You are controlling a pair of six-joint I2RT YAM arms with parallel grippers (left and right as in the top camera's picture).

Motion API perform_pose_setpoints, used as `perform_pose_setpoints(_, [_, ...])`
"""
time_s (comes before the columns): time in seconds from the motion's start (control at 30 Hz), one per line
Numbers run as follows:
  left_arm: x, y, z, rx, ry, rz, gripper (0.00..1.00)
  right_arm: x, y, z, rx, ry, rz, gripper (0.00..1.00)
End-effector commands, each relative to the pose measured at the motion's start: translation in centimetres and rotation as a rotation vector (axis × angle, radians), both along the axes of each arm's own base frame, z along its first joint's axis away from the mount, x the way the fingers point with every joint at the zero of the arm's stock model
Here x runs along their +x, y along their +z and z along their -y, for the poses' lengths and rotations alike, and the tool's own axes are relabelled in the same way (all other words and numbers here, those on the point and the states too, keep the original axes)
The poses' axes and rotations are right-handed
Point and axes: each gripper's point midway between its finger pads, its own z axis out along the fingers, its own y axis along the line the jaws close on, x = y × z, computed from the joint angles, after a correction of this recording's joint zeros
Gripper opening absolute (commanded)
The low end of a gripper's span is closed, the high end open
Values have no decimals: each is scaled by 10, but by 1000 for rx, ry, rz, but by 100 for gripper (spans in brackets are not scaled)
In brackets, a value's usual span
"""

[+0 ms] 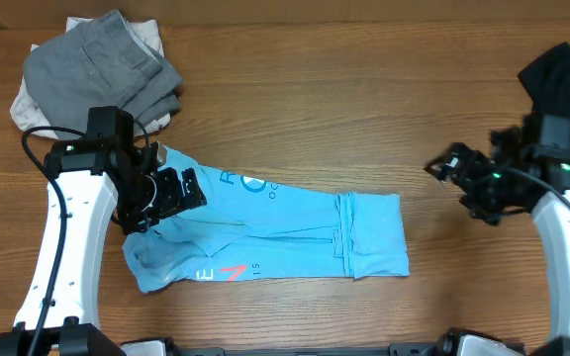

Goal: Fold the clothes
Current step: 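Move the right gripper to the strip's right end and grasp it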

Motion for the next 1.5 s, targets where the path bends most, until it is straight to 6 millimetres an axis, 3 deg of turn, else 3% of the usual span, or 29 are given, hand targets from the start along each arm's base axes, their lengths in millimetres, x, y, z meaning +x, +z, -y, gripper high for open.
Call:
perform_pose_setpoints(0.0, [0,0,1,6,-28,14,100,-13,-24,-16,110,104,-19,100])
perform_pose_setpoints(0.13, [-1,0,1,6,-28,10,100,-20,-48,-36,227,149,-17,100])
perform_pose_setpoints(0.37, [-3,0,1,6,-28,4,100,-35,-84,-41,245,155,-47,100])
perform_pose_setpoints(0.83, [-2,0,2,3,-26,8,100,-60,-116,-65,356,164,7,99])
perform_pose_setpoints(1.1, [-1,0,2,2,-25,8,100,-76,-124,-80,388,192,-16,83])
perform_pose_setpoints(1.23, [-1,0,2,-1,-25,10,100,-75,-125,-87,392,199,-23,65])
perform_pose_setpoints(1.3, [-1,0,3,-4,-25,10,100,-72,-125,-91,393,199,-21,51])
perform_pose_setpoints(1.4, [-2,0,3,-4,-25,7,100,-67,-124,-95,394,195,-14,44])
perform_pose_setpoints(1.47, [-2,0,3,-3,-25,7,100,-63,-124,-96,394,188,-6,30])
